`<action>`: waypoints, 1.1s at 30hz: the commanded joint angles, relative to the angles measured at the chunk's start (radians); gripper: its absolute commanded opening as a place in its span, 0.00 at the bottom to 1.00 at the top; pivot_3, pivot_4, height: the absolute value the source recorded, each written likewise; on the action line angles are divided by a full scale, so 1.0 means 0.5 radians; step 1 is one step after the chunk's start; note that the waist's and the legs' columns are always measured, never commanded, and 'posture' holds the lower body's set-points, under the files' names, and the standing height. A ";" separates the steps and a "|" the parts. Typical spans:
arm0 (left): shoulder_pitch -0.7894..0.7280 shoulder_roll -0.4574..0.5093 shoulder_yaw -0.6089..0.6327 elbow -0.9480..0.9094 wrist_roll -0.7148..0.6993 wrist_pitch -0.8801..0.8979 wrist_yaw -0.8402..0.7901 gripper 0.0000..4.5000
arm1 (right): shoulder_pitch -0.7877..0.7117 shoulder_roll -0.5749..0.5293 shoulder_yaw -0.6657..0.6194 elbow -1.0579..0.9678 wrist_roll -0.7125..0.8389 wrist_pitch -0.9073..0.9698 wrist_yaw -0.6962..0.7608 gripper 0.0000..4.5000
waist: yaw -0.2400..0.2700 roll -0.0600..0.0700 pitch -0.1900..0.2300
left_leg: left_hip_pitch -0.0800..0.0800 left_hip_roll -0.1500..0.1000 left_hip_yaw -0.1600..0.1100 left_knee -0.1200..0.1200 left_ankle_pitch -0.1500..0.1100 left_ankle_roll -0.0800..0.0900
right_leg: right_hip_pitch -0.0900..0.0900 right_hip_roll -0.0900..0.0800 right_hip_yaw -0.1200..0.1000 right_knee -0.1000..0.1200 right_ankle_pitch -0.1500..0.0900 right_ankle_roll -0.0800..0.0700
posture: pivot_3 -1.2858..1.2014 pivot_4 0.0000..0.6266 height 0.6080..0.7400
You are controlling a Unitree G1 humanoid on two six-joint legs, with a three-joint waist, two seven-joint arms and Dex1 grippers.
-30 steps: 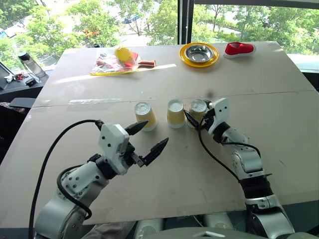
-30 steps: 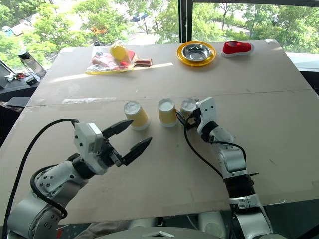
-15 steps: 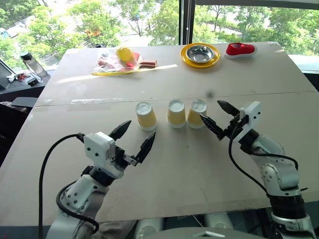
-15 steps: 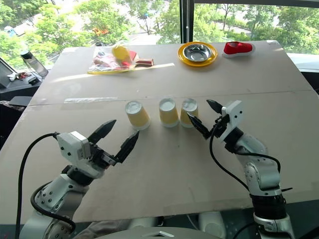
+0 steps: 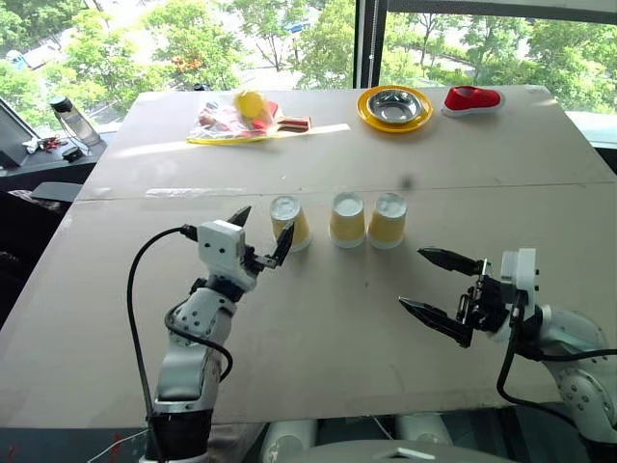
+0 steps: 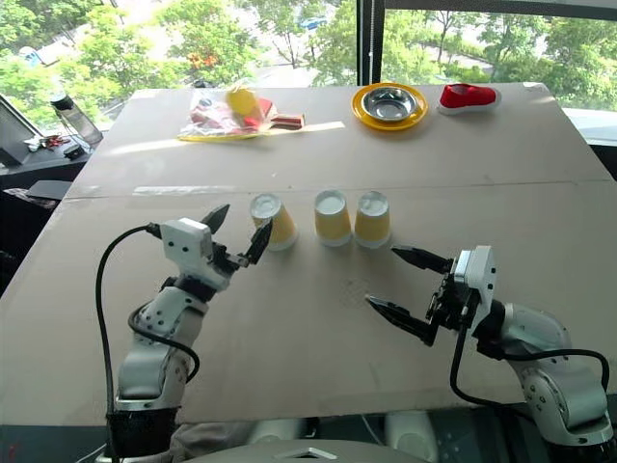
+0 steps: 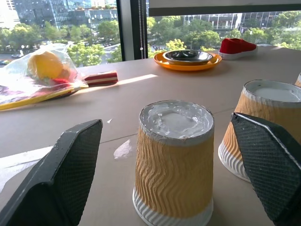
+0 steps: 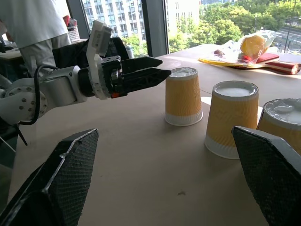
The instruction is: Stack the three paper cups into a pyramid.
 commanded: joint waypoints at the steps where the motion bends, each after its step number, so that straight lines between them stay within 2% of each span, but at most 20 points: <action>1: -0.090 0.004 -0.029 0.117 0.039 -0.097 -0.041 1.00 | 0.002 0.013 -0.048 -0.072 -0.041 -0.133 -0.011 0.99 | -0.004 0.000 0.000 | 0.000 0.000 0.000 0.000 0.000 0.000 | 0.000 0.000 0.000 0.000 0.000 0.000 | 0.52 0.24 1.00; 17: -0.244 -0.020 -0.070 0.353 0.086 -0.201 -0.082 1.00 | -0.013 0.020 -0.014 -0.083 -0.064 -0.197 -0.116 0.99 | 0.000 0.000 0.000 | 0.000 0.000 -0.001 0.000 0.000 0.000 | 0.000 0.000 -0.001 0.000 0.000 0.001 | 0.52 0.24 1.00; 18: -0.241 -0.021 -0.071 0.356 0.088 -0.207 -0.085 0.89 | -0.015 0.020 -0.013 -0.082 -0.066 -0.199 -0.117 1.00 | 0.000 0.000 0.000 | 0.000 0.000 -0.001 0.000 0.000 0.000 | 0.000 0.000 -0.001 0.000 0.000 0.001 | 0.52 0.24 1.00; 19: -0.242 -0.024 -0.072 0.362 0.091 -0.210 -0.086 0.85 | -0.020 0.021 -0.011 -0.078 -0.068 -0.201 -0.119 1.00 | 0.000 0.000 0.000 | 0.000 0.000 -0.001 0.000 0.000 0.000 | 0.000 0.000 0.000 0.000 0.000 0.001 | 0.52 0.24 1.00; 22: -0.246 -0.024 -0.077 0.370 0.097 -0.214 -0.084 0.52 | -0.028 0.023 -0.007 -0.072 -0.068 -0.204 -0.121 1.00 | 0.001 0.000 0.000 | 0.000 0.000 -0.001 0.000 0.000 0.000 | 0.000 0.000 -0.001 0.000 0.000 0.001 | 0.52 0.24 1.00; 23: -0.246 -0.019 -0.081 0.370 0.101 -0.214 -0.087 0.47 | -0.029 0.024 -0.005 -0.073 -0.068 -0.203 -0.125 1.00 | 0.001 0.000 0.000 | 0.000 0.000 -0.001 0.000 0.000 0.000 | 0.000 0.000 -0.001 0.000 0.000 0.001 | 0.52 0.24 1.00; 33: -0.322 -0.018 -0.057 0.274 0.040 -0.187 -0.108 0.47 | -0.029 0.037 -0.017 -0.078 -0.053 -0.189 -0.168 1.00 | 0.001 0.000 0.000 | 0.000 0.000 -0.001 0.000 0.000 0.000 | 0.000 0.000 -0.001 0.000 0.001 0.001 | 0.52 0.24 1.00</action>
